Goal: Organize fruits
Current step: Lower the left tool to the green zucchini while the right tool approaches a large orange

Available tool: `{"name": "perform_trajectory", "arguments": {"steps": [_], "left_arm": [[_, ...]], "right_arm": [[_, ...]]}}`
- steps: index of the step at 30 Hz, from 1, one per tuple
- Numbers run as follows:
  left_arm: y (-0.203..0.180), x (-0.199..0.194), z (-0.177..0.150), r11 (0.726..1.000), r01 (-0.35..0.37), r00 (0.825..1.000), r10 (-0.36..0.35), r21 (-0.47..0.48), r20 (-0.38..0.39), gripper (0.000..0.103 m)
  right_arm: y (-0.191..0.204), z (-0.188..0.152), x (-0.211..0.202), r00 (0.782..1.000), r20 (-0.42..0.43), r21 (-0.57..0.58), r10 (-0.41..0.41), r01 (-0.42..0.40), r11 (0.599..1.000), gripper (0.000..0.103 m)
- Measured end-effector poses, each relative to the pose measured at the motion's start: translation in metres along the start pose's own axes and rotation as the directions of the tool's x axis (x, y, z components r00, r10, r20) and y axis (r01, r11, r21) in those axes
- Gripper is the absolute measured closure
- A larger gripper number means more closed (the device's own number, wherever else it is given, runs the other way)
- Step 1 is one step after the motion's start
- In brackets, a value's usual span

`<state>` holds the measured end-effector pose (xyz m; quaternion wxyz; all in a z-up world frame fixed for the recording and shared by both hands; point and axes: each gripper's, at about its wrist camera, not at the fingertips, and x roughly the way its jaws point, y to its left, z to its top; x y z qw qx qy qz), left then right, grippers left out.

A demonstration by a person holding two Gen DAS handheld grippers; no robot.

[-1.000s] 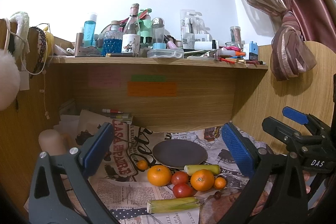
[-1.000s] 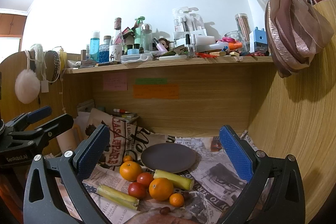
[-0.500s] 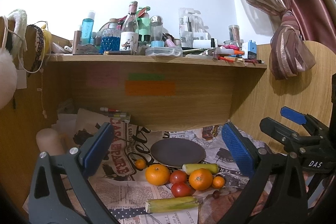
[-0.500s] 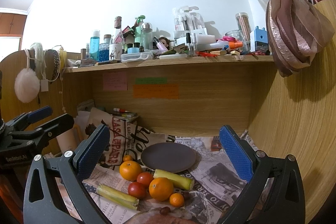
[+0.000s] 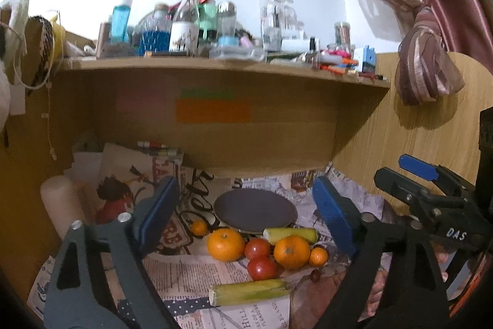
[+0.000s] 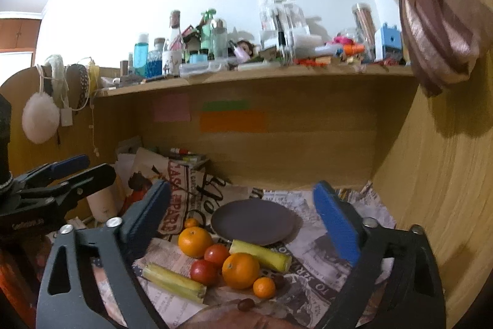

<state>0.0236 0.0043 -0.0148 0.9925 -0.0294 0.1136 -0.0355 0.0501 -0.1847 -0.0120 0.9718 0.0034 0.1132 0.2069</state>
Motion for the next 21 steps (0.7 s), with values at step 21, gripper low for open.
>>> {"name": "perform_trajectory", "arguments": {"steps": [21], "left_arm": [[0.021,0.088,-0.089,0.996,0.082,0.913,-0.065,0.024,-0.402,0.009]], "right_arm": [[-0.031,-0.079,0.075,0.910,-0.405,0.074,0.083,-0.057,0.996,0.048]]}}
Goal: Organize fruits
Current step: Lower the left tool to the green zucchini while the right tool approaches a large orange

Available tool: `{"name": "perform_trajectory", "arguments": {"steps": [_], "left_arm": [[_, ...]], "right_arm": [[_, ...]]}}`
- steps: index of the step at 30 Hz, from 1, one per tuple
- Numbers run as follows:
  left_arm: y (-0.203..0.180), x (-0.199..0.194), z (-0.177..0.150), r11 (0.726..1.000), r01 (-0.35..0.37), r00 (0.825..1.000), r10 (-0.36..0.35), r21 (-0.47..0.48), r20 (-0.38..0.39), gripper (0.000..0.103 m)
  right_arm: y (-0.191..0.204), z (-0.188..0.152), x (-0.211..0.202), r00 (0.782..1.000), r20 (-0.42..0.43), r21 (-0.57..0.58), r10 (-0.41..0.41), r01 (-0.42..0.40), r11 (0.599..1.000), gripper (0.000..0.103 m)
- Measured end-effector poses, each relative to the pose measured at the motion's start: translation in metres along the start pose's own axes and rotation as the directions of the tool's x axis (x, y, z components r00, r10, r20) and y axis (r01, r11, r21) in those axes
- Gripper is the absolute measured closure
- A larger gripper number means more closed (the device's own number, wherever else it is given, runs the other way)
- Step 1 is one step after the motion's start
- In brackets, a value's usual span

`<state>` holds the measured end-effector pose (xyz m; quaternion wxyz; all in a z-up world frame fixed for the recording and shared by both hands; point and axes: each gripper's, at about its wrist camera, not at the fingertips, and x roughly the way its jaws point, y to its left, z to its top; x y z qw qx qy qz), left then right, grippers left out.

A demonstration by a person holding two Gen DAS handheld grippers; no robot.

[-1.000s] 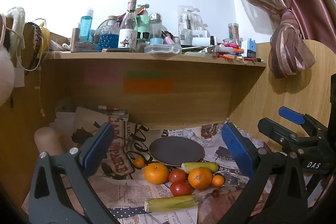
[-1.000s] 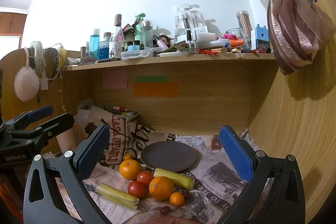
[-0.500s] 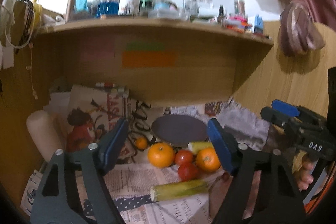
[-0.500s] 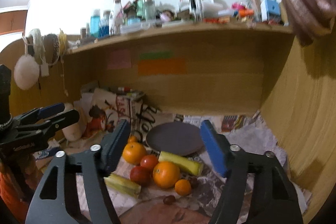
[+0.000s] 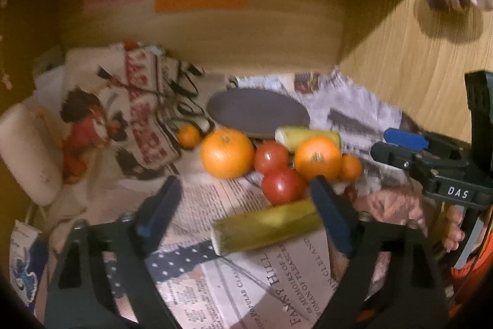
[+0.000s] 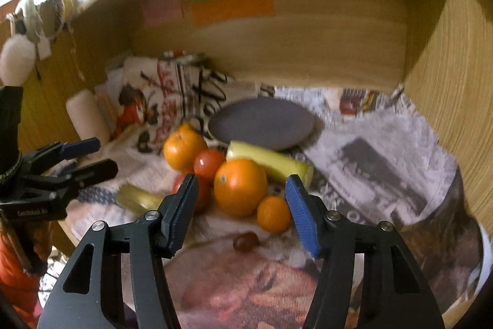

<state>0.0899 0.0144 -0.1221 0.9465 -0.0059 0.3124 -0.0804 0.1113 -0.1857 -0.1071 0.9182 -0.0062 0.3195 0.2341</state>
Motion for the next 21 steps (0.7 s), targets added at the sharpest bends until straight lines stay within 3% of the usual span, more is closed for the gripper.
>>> {"name": "perform_trajectory", "arguments": {"steps": [5,12,16,21], "left_arm": [[-0.013,0.023,-0.007,0.999,0.029,0.998,-0.027,0.040,-0.053,0.000],[-0.029,0.059,-0.011,0.987,0.065,0.989,-0.044,0.145,-0.140,0.000],[-0.031,0.073,-0.011,0.983,0.121,0.975,-0.092,0.138,-0.202,0.000],[-0.042,0.082,-0.016,0.977,0.072,0.979,-0.031,0.199,-0.204,0.000]], "right_arm": [[-0.011,-0.004,0.008,0.999,-0.042,0.030,-0.007,0.008,1.000,0.048],[-0.017,-0.004,0.014,0.998,-0.062,0.046,-0.007,0.010,0.999,0.048],[-0.018,-0.003,0.018,0.998,-0.070,0.055,-0.002,0.006,0.998,0.047],[-0.021,-0.003,0.021,0.997,-0.075,0.070,0.007,-0.002,0.998,0.045]]}}
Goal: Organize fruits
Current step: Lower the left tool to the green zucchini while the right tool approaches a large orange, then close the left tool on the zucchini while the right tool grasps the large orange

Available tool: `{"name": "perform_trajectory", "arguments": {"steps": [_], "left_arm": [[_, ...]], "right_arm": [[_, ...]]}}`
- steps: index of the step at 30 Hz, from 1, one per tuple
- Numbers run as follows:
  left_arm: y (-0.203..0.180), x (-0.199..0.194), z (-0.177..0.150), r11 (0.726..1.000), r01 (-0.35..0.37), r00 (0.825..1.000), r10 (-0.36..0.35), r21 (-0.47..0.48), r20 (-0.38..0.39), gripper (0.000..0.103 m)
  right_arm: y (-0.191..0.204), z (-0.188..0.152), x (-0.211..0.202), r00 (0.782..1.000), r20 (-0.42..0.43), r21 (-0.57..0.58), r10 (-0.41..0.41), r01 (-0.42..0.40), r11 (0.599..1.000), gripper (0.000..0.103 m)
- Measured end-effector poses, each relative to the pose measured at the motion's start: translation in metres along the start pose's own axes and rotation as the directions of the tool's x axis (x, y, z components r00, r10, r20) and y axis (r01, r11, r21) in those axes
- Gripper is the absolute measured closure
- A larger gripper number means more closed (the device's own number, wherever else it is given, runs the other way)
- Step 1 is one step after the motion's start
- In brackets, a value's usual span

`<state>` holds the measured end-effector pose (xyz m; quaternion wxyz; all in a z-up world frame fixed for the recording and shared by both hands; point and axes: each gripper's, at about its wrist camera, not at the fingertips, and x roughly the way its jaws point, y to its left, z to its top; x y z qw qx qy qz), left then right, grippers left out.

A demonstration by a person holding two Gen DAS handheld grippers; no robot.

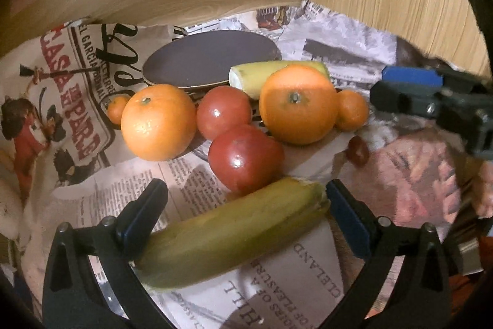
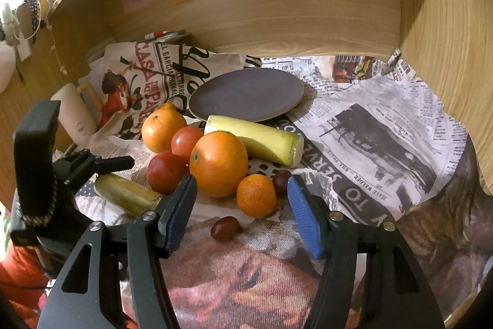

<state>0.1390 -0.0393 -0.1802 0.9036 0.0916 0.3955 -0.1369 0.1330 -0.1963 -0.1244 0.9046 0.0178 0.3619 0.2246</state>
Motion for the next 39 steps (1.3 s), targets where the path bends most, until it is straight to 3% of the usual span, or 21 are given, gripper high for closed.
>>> {"name": "perform_trajectory", "arguments": {"steps": [4,10,19,24,30,34,39], "left_arm": [[0.003,-0.003,-0.004,1.000,0.004,1.000,-0.004,-0.003,0.009,0.000],[0.020,-0.012,-0.015,0.998,-0.054,0.998,0.054,-0.027,0.012,0.001],[0.088,-0.004,-0.026,0.967,-0.103,0.994,0.094,-0.234,-0.049,0.009],[0.090,-0.006,-0.024,0.966,-0.107,0.994,0.098,-0.235,-0.053,0.009],[0.088,-0.029,-0.033,0.970,-0.047,0.999,0.042,-0.238,-0.023,0.009],[0.088,-0.041,-0.044,0.975,-0.063,0.998,0.059,-0.212,-0.028,0.010],[0.094,-0.044,-0.058,0.978,-0.061,0.998,0.052,-0.200,-0.046,0.022]], "right_arm": [[0.000,0.001,0.000,1.000,0.002,-0.008,-0.004,0.004,1.000,0.045],[0.002,0.004,0.001,1.000,0.004,-0.032,-0.011,0.011,0.999,0.045],[0.016,0.006,0.008,1.000,-0.010,-0.072,0.008,-0.009,0.997,0.045],[0.021,0.007,0.009,1.000,-0.015,-0.084,0.003,-0.005,0.996,0.045],[0.024,0.010,0.013,0.999,-0.038,-0.105,-0.003,-0.001,0.995,0.045],[0.028,0.013,0.022,0.998,-0.067,-0.142,-0.006,-0.003,0.990,0.045],[0.032,0.019,0.034,0.995,-0.100,-0.180,-0.009,-0.009,0.984,0.045]]}}
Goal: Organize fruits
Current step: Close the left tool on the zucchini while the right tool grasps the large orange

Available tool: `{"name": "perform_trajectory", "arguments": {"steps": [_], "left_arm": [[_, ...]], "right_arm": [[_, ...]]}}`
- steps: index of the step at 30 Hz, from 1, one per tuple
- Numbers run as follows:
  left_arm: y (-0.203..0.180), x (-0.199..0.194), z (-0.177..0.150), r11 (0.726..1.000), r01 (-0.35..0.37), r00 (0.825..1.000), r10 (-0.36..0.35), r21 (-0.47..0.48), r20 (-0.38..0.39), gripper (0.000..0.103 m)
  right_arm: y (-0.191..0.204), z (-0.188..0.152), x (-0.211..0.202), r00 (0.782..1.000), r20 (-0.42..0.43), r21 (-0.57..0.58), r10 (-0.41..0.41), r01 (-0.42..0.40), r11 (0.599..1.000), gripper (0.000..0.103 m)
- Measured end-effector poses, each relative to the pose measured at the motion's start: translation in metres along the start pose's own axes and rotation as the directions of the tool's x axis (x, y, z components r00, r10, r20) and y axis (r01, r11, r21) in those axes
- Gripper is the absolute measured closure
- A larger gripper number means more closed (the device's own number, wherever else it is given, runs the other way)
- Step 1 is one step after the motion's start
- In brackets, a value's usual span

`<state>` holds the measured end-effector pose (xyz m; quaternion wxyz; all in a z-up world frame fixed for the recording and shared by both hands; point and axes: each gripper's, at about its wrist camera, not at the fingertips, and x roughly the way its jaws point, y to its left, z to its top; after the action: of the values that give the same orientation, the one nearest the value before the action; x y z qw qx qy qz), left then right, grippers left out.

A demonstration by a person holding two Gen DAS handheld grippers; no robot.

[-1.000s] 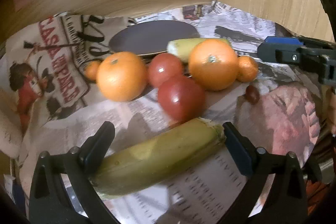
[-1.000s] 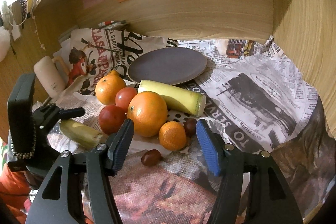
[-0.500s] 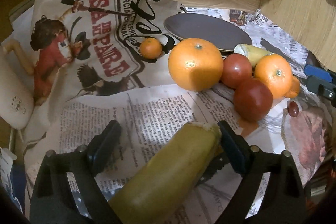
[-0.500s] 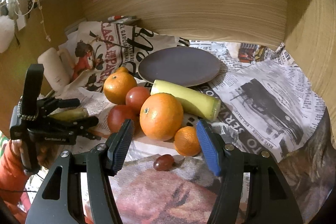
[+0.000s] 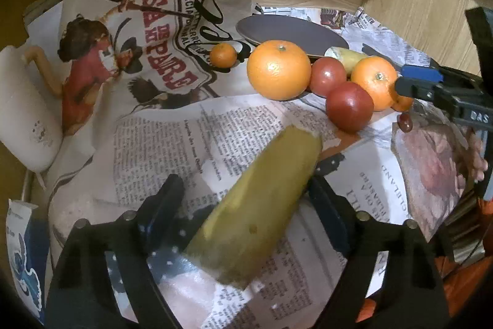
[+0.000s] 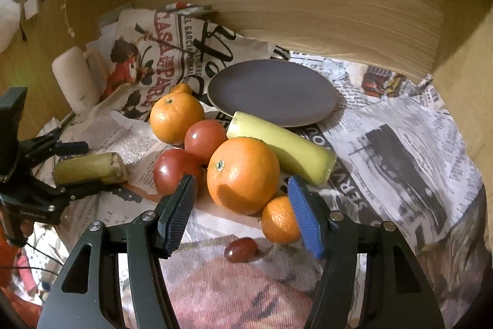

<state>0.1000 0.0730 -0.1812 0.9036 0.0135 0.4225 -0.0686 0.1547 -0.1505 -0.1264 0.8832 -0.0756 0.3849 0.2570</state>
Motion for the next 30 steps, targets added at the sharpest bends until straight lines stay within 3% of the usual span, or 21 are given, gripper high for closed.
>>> {"name": "perform_trajectory", "arguments": {"steps": [6,14,20,30], "left_arm": [[0.003,0.005,0.008,1.000,0.014,1.000,-0.014,-0.023,0.002,0.049],[-0.003,0.025,0.021,0.999,0.034,0.999,-0.034,-0.005,-0.013,0.064],[0.004,0.019,0.025,0.997,0.059,0.998,-0.061,-0.058,-0.023,0.065],[0.009,-0.013,0.054,0.996,0.044,0.996,-0.037,-0.078,0.085,0.065]], "right_arm": [[-0.002,0.005,0.022,0.998,-0.070,-0.017,-0.003,0.002,1.000,0.045],[0.001,0.007,0.042,0.995,-0.103,-0.047,-0.018,0.013,0.999,0.044],[-0.005,0.008,0.038,0.996,-0.090,-0.017,0.018,-0.019,1.000,0.046],[-0.010,0.026,0.008,0.999,0.018,-0.002,0.051,-0.051,0.999,0.046]]}}
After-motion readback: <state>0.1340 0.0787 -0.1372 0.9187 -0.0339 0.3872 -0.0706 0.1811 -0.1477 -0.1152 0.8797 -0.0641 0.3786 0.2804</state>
